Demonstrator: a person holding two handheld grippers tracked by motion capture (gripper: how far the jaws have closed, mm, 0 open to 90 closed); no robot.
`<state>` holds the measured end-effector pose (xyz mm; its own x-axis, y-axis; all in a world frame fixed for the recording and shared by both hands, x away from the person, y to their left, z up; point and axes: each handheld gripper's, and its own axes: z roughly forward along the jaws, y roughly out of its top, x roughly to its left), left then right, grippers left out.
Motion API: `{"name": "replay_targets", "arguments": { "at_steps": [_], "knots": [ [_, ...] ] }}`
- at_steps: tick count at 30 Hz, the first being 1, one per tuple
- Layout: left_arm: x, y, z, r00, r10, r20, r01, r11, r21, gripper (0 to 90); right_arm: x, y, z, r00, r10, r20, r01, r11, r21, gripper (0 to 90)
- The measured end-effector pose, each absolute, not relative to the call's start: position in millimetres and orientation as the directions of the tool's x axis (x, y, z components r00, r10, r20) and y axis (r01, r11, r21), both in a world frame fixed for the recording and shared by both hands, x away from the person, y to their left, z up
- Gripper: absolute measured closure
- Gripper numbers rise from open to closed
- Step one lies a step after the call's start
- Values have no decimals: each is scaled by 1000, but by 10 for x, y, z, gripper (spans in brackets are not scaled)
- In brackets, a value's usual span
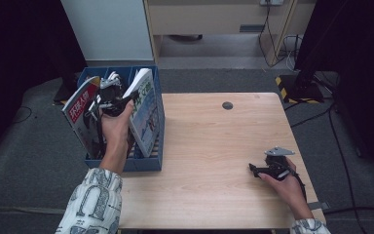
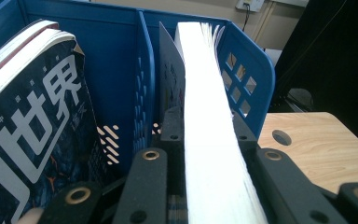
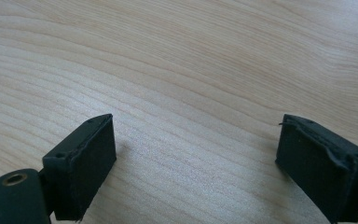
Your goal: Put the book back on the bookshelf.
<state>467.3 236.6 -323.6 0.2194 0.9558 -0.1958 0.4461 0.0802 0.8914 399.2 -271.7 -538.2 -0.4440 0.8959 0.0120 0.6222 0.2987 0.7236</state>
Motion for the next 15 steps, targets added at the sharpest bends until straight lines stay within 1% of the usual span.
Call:
{"name": "replay_targets", "arguments": {
  "at_steps": [15],
  "knots": [
    [4672, 2446, -3359, 211, 957, -199, 433, 90, 897, 728, 3993, -2718, -5382, -447, 895, 10, 622, 302, 723, 120]
  ]
}}
